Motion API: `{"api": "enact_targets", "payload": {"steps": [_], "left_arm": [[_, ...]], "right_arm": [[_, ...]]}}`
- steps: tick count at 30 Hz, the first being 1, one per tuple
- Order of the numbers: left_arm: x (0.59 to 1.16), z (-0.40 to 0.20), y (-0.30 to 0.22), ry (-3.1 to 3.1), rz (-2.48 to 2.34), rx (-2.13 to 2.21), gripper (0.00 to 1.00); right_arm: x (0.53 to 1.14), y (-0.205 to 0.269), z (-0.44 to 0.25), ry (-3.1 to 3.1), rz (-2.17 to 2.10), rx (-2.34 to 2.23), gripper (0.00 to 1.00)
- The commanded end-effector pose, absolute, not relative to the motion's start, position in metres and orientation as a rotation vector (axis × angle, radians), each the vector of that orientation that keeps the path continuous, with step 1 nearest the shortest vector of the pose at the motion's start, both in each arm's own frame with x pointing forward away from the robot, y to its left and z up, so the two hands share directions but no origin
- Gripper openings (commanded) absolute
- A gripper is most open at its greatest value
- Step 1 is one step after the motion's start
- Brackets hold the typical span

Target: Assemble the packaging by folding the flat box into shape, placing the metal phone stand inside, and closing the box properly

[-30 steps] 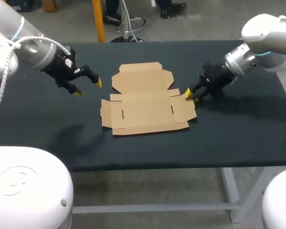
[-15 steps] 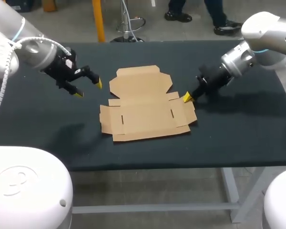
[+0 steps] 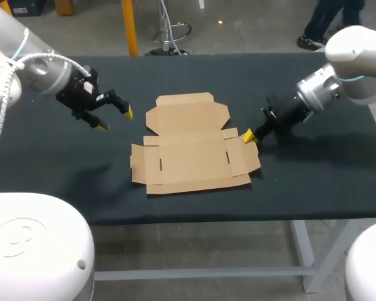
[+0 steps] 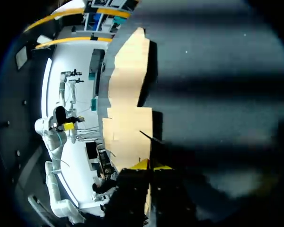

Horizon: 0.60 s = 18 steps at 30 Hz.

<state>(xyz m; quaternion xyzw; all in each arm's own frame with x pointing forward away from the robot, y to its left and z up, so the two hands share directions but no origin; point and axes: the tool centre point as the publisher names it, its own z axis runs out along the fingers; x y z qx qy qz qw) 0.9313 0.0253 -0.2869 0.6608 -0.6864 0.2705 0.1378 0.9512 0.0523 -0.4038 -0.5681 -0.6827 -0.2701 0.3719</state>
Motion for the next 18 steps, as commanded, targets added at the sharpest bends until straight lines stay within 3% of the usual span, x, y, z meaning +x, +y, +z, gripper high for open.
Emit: {"api": "enact_targets", "payload": {"steps": [1,18], "left_arm": [[0.9296,-0.2866,0.0254,-1.988,0.782,1.910,1.00],[0.9288,-0.2887,0.0267,-1.988,0.774,1.896,1.00]], "right_arm": [[0.9366,0.0538,-0.4011,-1.731,-0.808,-1.553,0.00],[0.9322,0.0600,-0.4005,-1.701,-0.865,-1.558,0.00]]}}
